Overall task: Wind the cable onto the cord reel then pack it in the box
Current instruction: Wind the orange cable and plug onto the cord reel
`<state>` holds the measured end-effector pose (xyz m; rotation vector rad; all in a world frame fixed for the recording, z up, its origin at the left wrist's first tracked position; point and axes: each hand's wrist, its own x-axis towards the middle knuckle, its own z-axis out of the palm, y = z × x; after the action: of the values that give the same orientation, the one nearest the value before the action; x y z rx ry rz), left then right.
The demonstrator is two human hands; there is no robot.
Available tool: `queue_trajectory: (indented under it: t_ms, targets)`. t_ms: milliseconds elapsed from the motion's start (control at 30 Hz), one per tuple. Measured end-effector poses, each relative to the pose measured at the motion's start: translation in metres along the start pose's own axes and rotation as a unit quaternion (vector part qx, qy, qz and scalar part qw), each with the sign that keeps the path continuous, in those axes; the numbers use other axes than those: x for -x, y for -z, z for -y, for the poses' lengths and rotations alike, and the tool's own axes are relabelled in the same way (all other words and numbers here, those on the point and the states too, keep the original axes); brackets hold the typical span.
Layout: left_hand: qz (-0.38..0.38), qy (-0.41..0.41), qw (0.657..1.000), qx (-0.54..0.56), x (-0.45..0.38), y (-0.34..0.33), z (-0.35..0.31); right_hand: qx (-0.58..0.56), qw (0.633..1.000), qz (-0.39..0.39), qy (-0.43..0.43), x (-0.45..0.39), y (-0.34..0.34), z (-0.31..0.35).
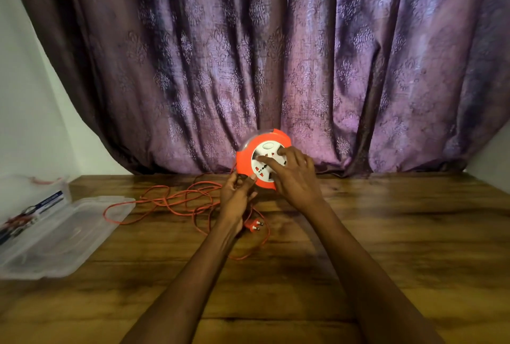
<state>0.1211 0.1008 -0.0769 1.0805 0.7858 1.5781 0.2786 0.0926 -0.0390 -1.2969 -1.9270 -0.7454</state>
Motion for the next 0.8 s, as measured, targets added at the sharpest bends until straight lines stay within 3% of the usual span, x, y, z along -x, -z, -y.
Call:
queue_trajectory:
  t_ms: [167,267,333,500,533,600,667,733,800]
  targets:
    - [0.024,-0.004,1.0,-0.007,0.004,-0.004,0.002,0.098,0.993,0.014,-0.067,0.003,0.0,0.005]
    - [0.008,-0.034,0.999,-0.003,0.01,-0.008,0.007,0.04,0.986,0.019,-0.163,0.002,-0.003,0.014]
    - [-0.006,-0.072,0.997,-0.035,0.013,-0.009,0.011,-0.053,0.962,0.04,-0.265,-0.002,-0.004,0.019]
    - [-0.002,-0.098,0.992,-0.083,0.019,-0.01,0.01,-0.259,0.834,0.09,-0.478,-0.006,-0.005,0.019]
    - [0.004,-0.096,0.992,-0.087,0.02,-0.009,0.01,-0.335,0.793,0.086,-0.501,-0.007,-0.005,0.018]
    - [0.014,-0.099,0.99,-0.097,0.02,-0.008,0.01,-0.501,0.678,0.057,-0.534,-0.009,-0.008,0.016]
    - [0.018,-0.107,0.988,-0.11,0.019,-0.008,0.008,-0.567,0.601,0.049,-0.561,-0.006,-0.01,0.016]
    - [0.015,-0.092,0.99,-0.103,0.019,-0.008,0.007,-0.573,0.602,0.047,-0.554,-0.004,-0.014,0.016]
    - [-0.002,-0.044,0.997,-0.069,0.02,-0.007,0.005,-0.534,0.663,0.04,-0.523,-0.003,-0.015,0.01]
